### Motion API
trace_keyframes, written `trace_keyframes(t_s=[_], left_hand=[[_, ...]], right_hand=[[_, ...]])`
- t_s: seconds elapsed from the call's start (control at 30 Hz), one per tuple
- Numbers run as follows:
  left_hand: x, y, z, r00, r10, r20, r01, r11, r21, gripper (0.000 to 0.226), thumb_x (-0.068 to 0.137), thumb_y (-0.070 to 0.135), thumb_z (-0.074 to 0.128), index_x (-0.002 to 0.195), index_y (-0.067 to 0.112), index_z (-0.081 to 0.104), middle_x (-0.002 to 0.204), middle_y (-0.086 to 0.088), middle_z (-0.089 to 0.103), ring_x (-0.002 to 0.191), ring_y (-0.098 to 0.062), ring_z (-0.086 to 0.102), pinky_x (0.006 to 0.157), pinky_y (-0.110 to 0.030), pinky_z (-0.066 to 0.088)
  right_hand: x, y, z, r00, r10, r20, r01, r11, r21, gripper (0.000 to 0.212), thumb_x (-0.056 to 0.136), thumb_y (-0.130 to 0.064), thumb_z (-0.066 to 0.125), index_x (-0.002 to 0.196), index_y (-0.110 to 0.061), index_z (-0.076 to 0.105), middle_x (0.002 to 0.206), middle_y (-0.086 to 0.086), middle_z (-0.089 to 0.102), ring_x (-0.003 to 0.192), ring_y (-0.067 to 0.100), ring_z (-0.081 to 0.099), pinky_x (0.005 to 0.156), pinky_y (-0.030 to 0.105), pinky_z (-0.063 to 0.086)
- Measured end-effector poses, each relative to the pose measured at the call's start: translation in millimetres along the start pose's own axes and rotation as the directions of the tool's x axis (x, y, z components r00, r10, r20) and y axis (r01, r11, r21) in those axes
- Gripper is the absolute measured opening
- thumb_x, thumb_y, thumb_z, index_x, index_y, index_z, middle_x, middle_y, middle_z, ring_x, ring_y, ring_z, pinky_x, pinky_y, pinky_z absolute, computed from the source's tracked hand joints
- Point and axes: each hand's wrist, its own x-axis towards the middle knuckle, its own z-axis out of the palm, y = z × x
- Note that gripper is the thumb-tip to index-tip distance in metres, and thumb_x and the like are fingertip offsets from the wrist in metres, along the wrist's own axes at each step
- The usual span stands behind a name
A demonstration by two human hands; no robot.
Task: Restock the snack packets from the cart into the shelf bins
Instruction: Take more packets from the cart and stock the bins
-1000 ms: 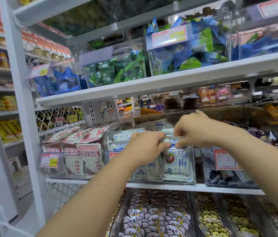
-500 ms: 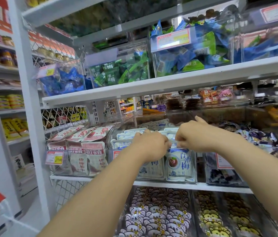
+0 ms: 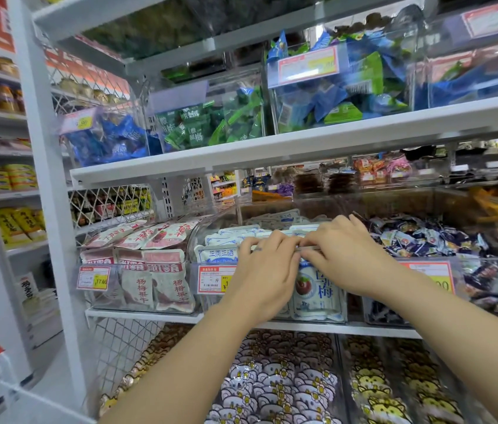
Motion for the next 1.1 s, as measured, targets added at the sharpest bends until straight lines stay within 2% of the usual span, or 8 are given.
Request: trace_keyframes(t_s=[0.2, 0.4, 0.57, 0.63, 0.8, 0.87, 0.97, 1.1], left_hand=[[-12, -11, 11, 0.979, 0.12, -0.162, -0.126, 0.992, -0.028, 0.044, 0.105, 0.032, 0.021, 0.129, 0.022, 0.056, 0.115, 0.007, 0.053, 0.097, -0.017, 0.051, 0.101, -0.037, 0.03], [-12, -20, 20, 0.952, 0.182, -0.246, -0.191, 0.981, -0.013, 0.038, 0.103, 0.024, 0.035, 0.129, 0.019, 0.062, 0.115, 0.002, 0.06, 0.099, -0.014, 0.045, 0.097, -0.033, 0.031], [-12, -14, 7, 0.987, 0.091, -0.131, -0.105, 0.989, -0.101, 0.054, 0.104, 0.034, 0.02, 0.147, 0.017, 0.048, 0.139, 0.002, 0.052, 0.123, -0.016, 0.044, 0.12, -0.036, 0.016], [-21, -12, 0, 0.991, 0.047, -0.125, -0.065, 0.987, -0.149, 0.053, 0.104, 0.032, 0.022, 0.152, 0.017, 0.041, 0.149, 0.003, 0.045, 0.136, -0.017, 0.04, 0.126, -0.045, 0.01], [-74, -27, -20, 0.979, -0.047, -0.201, 0.006, 0.98, -0.199, 0.046, 0.101, 0.03, 0.034, 0.142, 0.019, 0.052, 0.139, 0.003, 0.051, 0.131, -0.015, 0.044, 0.117, -0.051, 0.031], [-112, -42, -25, 0.988, -0.076, -0.138, 0.048, 0.98, -0.193, 0.037, 0.099, 0.022, 0.044, 0.134, 0.02, 0.059, 0.126, 0.005, 0.057, 0.12, -0.015, 0.052, 0.109, -0.049, 0.04], [-187, -68, -31, 0.977, -0.197, 0.077, 0.21, 0.954, -0.212, 0.031, 0.101, 0.018, 0.05, 0.127, 0.02, 0.065, 0.115, 0.003, 0.066, 0.107, -0.015, 0.06, 0.094, -0.036, 0.047], [-287, -111, -39, 0.851, -0.459, 0.255, 0.504, 0.851, -0.15, 0.03, 0.101, 0.032, 0.049, 0.124, 0.027, 0.068, 0.114, 0.009, 0.069, 0.1, -0.008, 0.063, 0.093, -0.035, 0.05]], right_hand=[[-11, 4, 0, 0.993, -0.063, -0.104, 0.083, 0.977, 0.197, 0.018, 0.1, -0.038, 0.054, 0.108, -0.036, 0.07, 0.101, -0.013, 0.065, 0.114, 0.017, 0.046, 0.121, 0.053, 0.012], [-18, 11, 16, 0.952, -0.189, -0.241, 0.205, 0.978, 0.044, 0.012, 0.093, -0.029, 0.066, 0.1, -0.032, 0.075, 0.082, -0.011, 0.065, 0.09, 0.023, 0.061, 0.11, 0.066, 0.031], [-17, -1, 18, 0.971, -0.016, -0.239, 0.021, 1.0, 0.018, 0.023, 0.1, -0.032, 0.054, 0.11, -0.03, 0.074, 0.095, -0.007, 0.064, 0.104, 0.026, 0.056, 0.118, 0.061, 0.017], [-21, -7, 22, 0.945, 0.013, -0.327, -0.008, 1.0, 0.018, 0.019, 0.095, -0.025, 0.062, 0.109, -0.025, 0.075, 0.1, -0.002, 0.063, 0.102, 0.028, 0.057, 0.116, 0.066, 0.019], [-46, -50, 36, 0.836, -0.093, -0.54, 0.174, 0.98, 0.101, 0.03, 0.089, -0.022, 0.058, 0.116, -0.021, 0.071, 0.109, 0.002, 0.063, 0.108, 0.027, 0.056, 0.115, 0.064, 0.023], [-57, -81, 45, 0.851, -0.177, -0.494, 0.283, 0.948, 0.146, 0.027, 0.09, -0.027, 0.054, 0.109, -0.023, 0.072, 0.1, -0.002, 0.065, 0.101, 0.024, 0.056, 0.111, 0.058, 0.032], [-75, -133, 65, 0.902, -0.344, -0.261, 0.417, 0.852, 0.316, 0.023, 0.094, -0.029, 0.054, 0.105, -0.024, 0.074, 0.092, -0.005, 0.068, 0.091, 0.025, 0.06, 0.085, 0.041, 0.046], [-85, -202, 116, 0.866, -0.496, 0.062, 0.407, 0.771, 0.49, 0.022, 0.099, -0.033, 0.053, 0.112, -0.034, 0.07, 0.108, -0.012, 0.068, 0.104, 0.016, 0.061, 0.083, 0.039, 0.051]])
